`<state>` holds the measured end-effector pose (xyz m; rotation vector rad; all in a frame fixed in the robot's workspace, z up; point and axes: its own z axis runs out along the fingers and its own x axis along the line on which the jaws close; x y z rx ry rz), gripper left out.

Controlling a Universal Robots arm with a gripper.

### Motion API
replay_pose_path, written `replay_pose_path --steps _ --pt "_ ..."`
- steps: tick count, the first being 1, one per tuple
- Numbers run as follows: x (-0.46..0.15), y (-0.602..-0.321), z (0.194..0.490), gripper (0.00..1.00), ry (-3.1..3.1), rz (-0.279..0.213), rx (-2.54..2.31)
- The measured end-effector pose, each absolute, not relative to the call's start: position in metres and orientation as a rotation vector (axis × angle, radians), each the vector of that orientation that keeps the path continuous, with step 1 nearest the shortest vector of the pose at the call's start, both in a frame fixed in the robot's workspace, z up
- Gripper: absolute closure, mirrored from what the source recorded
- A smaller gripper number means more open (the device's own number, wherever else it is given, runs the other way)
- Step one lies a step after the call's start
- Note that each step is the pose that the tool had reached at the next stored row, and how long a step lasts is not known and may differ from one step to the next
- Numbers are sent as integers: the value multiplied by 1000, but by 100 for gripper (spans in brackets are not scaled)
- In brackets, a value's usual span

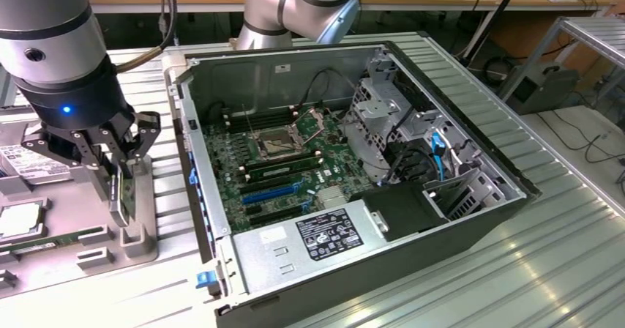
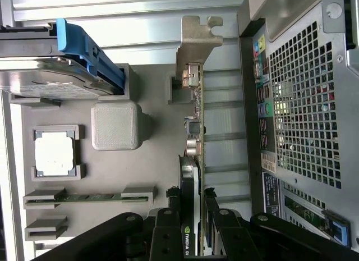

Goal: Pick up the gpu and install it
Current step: 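Pick up the gpu and move the gpu toward the slot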

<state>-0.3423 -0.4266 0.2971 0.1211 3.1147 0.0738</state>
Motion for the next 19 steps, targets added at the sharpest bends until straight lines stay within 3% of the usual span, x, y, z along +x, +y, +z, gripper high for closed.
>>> replay_pose_path --steps 19 --pt "-342 -427 337 73 3117 74 112"
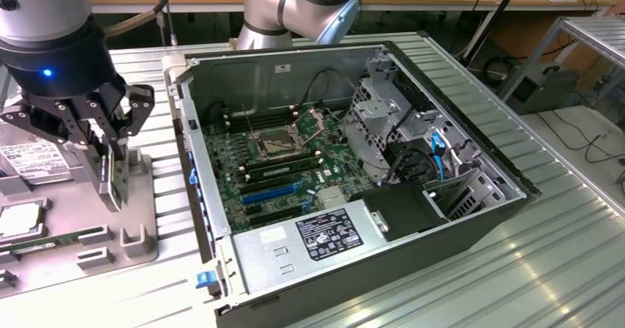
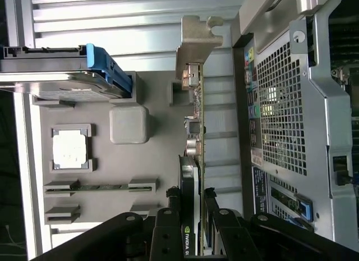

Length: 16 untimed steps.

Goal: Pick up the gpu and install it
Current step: 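Pick up the gpu and move the gpu toward the slot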

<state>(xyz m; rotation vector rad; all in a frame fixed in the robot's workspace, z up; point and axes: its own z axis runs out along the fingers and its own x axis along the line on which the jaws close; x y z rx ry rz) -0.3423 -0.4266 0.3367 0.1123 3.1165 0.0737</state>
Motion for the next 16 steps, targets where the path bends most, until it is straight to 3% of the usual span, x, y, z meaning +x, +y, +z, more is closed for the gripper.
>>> replay_pose_path --steps 16 --pt "-342 -427 396 73 3120 70 112"
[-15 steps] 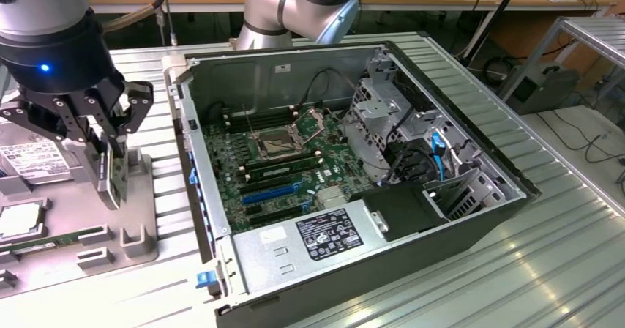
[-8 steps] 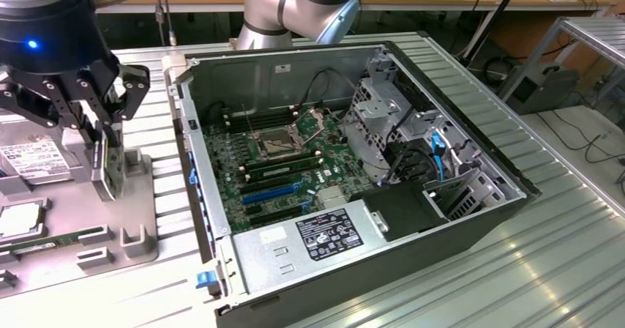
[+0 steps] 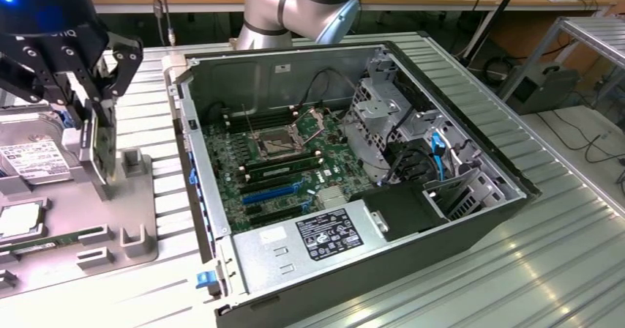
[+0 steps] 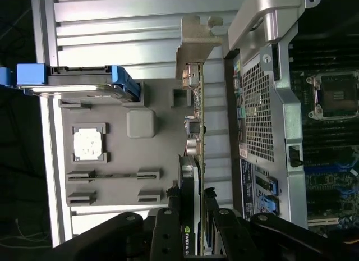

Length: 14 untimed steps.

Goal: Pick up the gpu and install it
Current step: 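Pick up the gpu and move the gpu toward the slot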

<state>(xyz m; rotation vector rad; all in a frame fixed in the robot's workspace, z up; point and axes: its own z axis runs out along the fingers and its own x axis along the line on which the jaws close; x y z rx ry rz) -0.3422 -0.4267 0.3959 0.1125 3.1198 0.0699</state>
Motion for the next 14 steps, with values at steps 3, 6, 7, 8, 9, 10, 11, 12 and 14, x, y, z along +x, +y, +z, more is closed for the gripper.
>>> replay_pose_path --steps 3,6,7,8,9,10,11,12,14 --pt "-342 -427 405 73 3120 69 113" --pt "-342 -427 410 73 3120 69 113" --pt "-342 -427 410 73 3120 69 113" --pt "-342 -427 410 73 3120 69 113" --pt "-342 -427 410 73 3121 69 113" --pt "-342 -427 410 73 3121 69 113" --pt "-342 -427 410 73 3121 68 113" --pt "-341 -427 410 73 3121 68 113" --pt "-339 -427 410 73 3121 68 113"
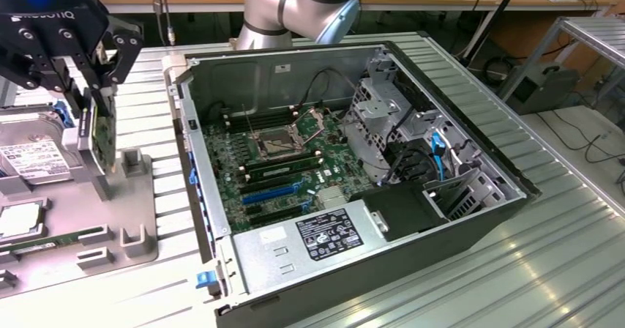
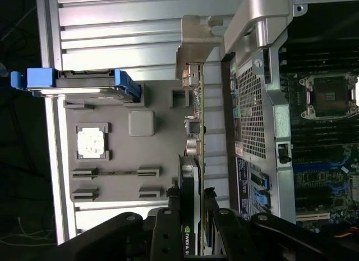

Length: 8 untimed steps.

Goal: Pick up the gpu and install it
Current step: 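Pick up the gpu and move the gpu toward the slot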

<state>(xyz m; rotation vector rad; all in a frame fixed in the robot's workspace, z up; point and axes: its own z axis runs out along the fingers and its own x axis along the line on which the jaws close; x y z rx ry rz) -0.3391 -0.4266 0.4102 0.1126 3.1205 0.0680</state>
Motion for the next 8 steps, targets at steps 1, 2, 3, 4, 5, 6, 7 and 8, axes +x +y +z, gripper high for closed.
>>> replay_pose_path --steps 1,2,3,4,5,6,7,8 --pt "-337 -427 410 73 3121 68 113" --pt "-335 -427 410 73 3121 68 113" --pt "-333 -427 410 73 3121 68 113" --pt "-332 -427 410 73 3121 68 113" --pt "-331 -427 410 73 3121 68 113" --pt "-329 -427 410 73 3121 68 113" --pt "-327 -427 410 73 3121 68 113" --pt "-325 -427 410 73 3120 68 112"
